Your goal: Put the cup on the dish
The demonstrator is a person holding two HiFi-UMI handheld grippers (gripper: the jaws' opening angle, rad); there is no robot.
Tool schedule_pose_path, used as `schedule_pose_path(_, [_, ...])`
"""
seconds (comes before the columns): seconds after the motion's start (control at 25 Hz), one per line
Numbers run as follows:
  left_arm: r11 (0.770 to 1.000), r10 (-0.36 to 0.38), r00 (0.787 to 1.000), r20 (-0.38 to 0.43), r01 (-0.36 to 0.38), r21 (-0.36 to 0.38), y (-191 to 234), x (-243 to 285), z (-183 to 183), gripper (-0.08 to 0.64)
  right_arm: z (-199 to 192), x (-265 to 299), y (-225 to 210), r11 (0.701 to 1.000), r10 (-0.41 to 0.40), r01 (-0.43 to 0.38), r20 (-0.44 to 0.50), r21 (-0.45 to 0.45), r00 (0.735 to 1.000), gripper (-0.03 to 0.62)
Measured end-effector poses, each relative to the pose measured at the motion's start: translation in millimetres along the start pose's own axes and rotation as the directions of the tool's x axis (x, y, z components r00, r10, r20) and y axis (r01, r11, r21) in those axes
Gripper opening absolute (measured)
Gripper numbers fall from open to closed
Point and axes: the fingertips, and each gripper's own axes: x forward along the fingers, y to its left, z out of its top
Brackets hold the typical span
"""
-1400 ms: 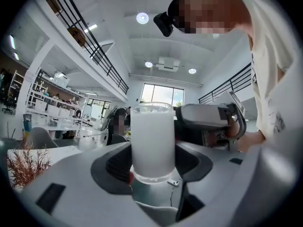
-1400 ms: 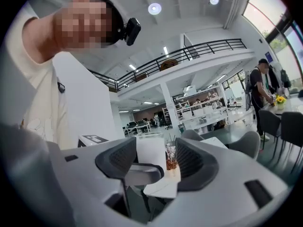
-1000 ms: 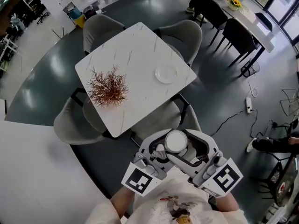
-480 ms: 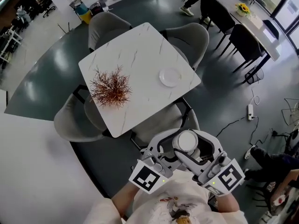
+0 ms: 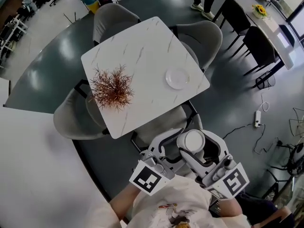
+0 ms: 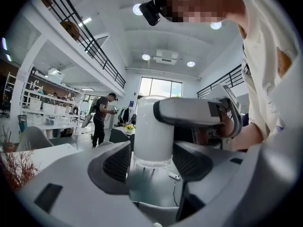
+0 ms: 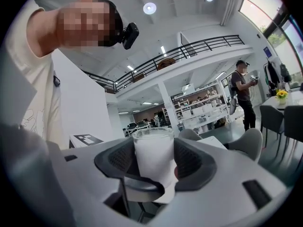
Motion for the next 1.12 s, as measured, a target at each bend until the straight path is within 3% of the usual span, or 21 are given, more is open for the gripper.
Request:
schedule_pose_path(0.24, [0.997, 0.049, 0.998, -0.042, -0.051, -0.061, 17.9, 12.9, -25.7, 0.261, 1.2, 9.1, -44.4, 0.999, -0.039, 0.040, 0.014, -0.017, 0.999, 0.261])
schedule_pose_path(0.52, [0.980, 0.116, 0.993, -0.034, -0.120, -0.162, 49.8, 19.4, -52.6, 0.258, -22.1, 32.3, -99.0, 0.998, -0.065, 0.065, 0.002, -0.016, 0.998, 0.261])
schedule_pose_path(0.56, [0.977, 0.132, 0.990, -0.047, -0.138, -0.163, 54.8, 20.8, -58.1, 0.247, -27.4, 35.4, -106.0, 0.998, -0.063, 0.063, -0.006, -0.020, 0.998, 0.261])
schedule_pose_path(0.6, [0.974, 0.148, 0.987, -0.056, -0.155, -0.165, 59.5, 22.3, -63.3, 0.180, -32.9, 38.1, -112.9, 0.998, -0.062, 0.061, -0.013, -0.022, 0.998, 0.261])
schedule_pose_path(0.8, [0.958, 0.209, 0.975, -0.082, -0.221, -0.183, 80.4, 30.1, -86.3, 0.020, -57.2, 54.3, -145.5, 0.997, -0.064, 0.063, -0.036, -0.039, 0.997, 0.261])
schedule_pose_path(1.0, [0.945, 0.230, 0.966, -0.119, -0.251, -0.212, 90.9, 43.6, -116.6, 0.005, -81.0, 73.6, -178.3, 0.996, -0.061, 0.059, -0.041, -0.062, 0.997, 0.261])
schedule_pose_path(1.12, [0.945, 0.255, 0.958, -0.131, -0.275, -0.176, 92.0, 54.5, -130.9, 0.005, -99.1, 83.8, -197.1, 0.996, -0.057, 0.054, -0.049, -0.066, 0.997, 0.261])
